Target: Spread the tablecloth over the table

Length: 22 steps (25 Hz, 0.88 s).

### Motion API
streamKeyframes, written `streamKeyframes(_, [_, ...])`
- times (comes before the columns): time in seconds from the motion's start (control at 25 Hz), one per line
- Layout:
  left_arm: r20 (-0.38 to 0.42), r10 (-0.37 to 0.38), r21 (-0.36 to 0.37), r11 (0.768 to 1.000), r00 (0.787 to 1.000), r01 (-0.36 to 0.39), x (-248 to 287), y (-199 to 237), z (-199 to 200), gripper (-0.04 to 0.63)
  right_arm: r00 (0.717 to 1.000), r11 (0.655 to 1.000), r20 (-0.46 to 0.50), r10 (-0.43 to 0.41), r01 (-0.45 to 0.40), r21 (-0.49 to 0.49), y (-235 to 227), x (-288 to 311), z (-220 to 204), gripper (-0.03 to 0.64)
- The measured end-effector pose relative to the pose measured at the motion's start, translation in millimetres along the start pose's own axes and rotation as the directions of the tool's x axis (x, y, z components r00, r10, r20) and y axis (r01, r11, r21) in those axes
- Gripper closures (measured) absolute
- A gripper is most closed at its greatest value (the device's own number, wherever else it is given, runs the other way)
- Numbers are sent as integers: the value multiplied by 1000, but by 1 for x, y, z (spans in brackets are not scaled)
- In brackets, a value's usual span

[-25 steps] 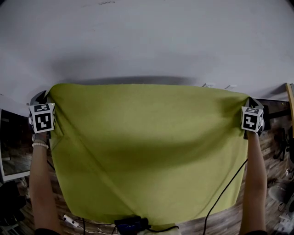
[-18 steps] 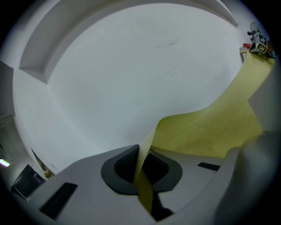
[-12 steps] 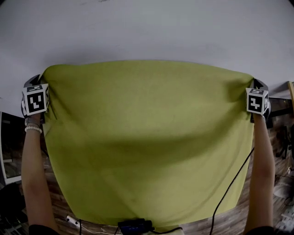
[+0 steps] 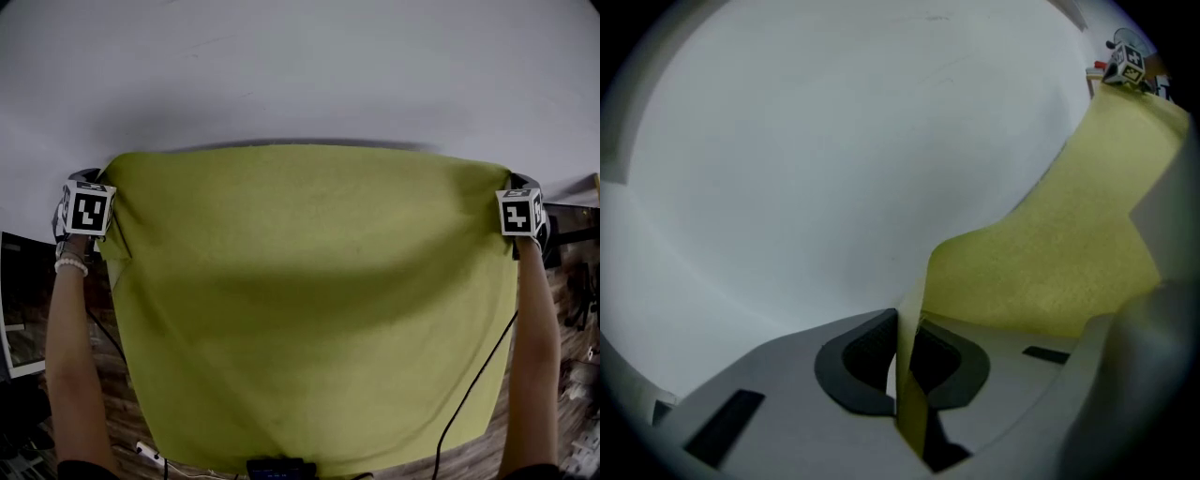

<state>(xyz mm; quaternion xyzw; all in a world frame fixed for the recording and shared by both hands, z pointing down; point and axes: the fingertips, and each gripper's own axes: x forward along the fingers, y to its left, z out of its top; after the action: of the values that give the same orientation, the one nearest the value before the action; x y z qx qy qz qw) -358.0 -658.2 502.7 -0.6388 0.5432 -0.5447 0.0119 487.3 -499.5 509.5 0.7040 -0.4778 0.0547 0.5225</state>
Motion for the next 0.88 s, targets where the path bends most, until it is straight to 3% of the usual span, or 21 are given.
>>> streamKeyframes(0.16, [-55,-32,101,994,998,38,12,-15,-8,561,993,994,-45,105,-106,-20,21,9,-3,580])
streamKeyframes(0.28, [-96,-58,186,980,994,76,17,-18,-15,535,990,991,-59,127,-128,-28,25,9,-3,577])
streamKeyframes(0.36, [-127,-81,222,969,989,107,18,-17,-20,489,987,989,-63,149,-150,-12,29,10,-3,541])
streamKeyframes(0.48, [-160,-100,282,949,982,142,18,-14,-27,354,982,984,-64,178,-177,17,34,9,-6,465])
streamKeyframes(0.6, [-187,-103,311,937,977,159,13,-7,-40,328,982,977,-43,186,-180,113,31,4,-10,434])
streamKeyframes(0.72, [-163,-161,189,963,973,191,1,-8,-56,328,980,941,-11,197,-186,284,18,0,-15,434])
streamKeyframes(0.88, [-48,-224,3,974,973,225,-21,-19,-57,330,992,940,-12,127,-116,322,-13,-11,-30,430])
